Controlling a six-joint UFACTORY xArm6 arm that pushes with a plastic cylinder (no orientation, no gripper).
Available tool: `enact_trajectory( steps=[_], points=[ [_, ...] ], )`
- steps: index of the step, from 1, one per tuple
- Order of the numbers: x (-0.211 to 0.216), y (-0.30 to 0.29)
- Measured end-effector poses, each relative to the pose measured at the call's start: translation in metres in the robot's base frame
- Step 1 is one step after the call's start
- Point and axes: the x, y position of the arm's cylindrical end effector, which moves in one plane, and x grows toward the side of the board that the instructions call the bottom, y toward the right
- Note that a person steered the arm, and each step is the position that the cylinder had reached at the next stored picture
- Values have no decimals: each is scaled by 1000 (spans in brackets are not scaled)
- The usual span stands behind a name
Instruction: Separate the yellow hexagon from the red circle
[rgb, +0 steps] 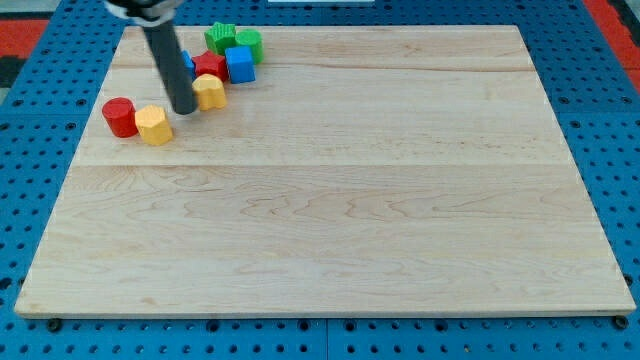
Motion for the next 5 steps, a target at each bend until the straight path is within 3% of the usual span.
enact_trajectory(
  steps=[3,4,5],
  points=[
    [-9,33],
    [36,55],
    [120,28]
  ],
)
